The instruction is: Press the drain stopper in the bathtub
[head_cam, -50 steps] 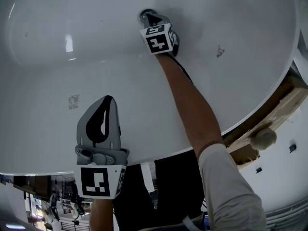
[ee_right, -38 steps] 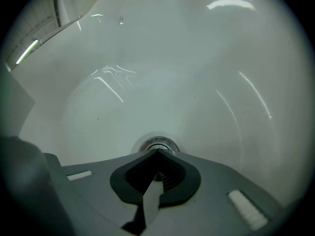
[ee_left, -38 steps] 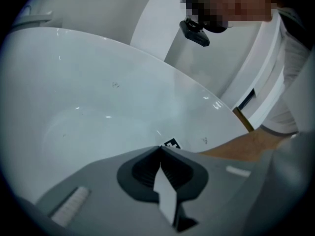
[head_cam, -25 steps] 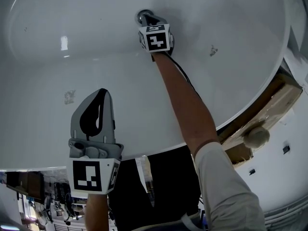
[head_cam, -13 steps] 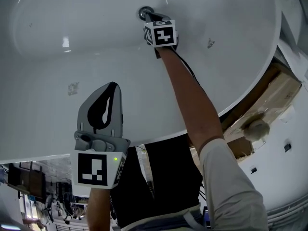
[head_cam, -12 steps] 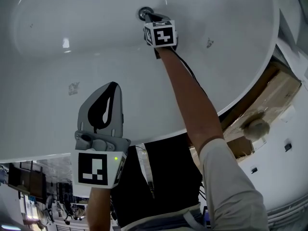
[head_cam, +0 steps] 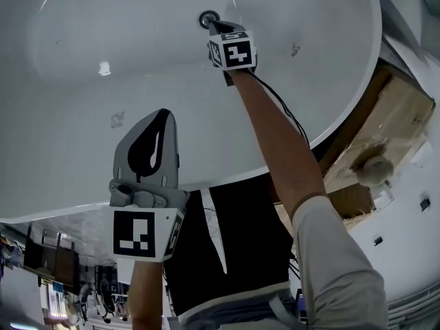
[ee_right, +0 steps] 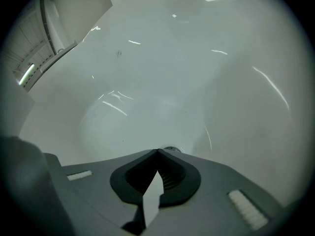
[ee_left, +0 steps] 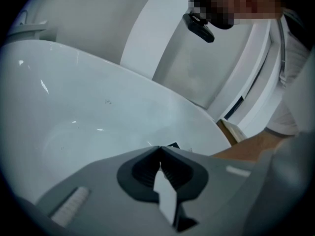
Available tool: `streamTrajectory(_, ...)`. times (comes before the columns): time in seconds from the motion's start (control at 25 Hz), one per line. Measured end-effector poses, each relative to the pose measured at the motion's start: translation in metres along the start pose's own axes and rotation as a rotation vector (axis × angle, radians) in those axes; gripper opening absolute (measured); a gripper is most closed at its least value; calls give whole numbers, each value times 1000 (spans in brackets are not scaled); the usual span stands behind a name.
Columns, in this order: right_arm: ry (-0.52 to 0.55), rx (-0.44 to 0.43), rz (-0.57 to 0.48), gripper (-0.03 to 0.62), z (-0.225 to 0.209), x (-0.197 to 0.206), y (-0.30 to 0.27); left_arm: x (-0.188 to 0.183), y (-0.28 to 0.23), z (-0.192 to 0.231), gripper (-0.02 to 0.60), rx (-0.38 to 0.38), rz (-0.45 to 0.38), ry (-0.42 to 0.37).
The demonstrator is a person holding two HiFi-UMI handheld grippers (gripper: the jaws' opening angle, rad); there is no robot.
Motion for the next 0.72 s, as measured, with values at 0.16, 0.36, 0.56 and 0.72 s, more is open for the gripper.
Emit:
streamTrajectory(0.16,-18,-3,-20,-6,6,-3,23,-6,15,-7,0,1,-12,-6)
streamTrajectory(0.36,-34,-2,-57,-6,11,-12,57,-10,34,-23,0,12,-17,-12)
streamTrajectory(0.56,-46,5,-99,-6,16,-27,84,-20,49,-37,0,22,-27,-34)
streamTrajectory(0.72,-48,9,-119,-6,20,-37,103,-31,60,-44,0,25,-40,-44)
Point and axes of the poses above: the fingertips, and each gripper's own axes: y backward along the fingers, z to its left, x out of its underside, the point moved 6 cm from there along y, backward along the fingers, and after that the axes turned 15 degrees about y, right-handed, at the moved point
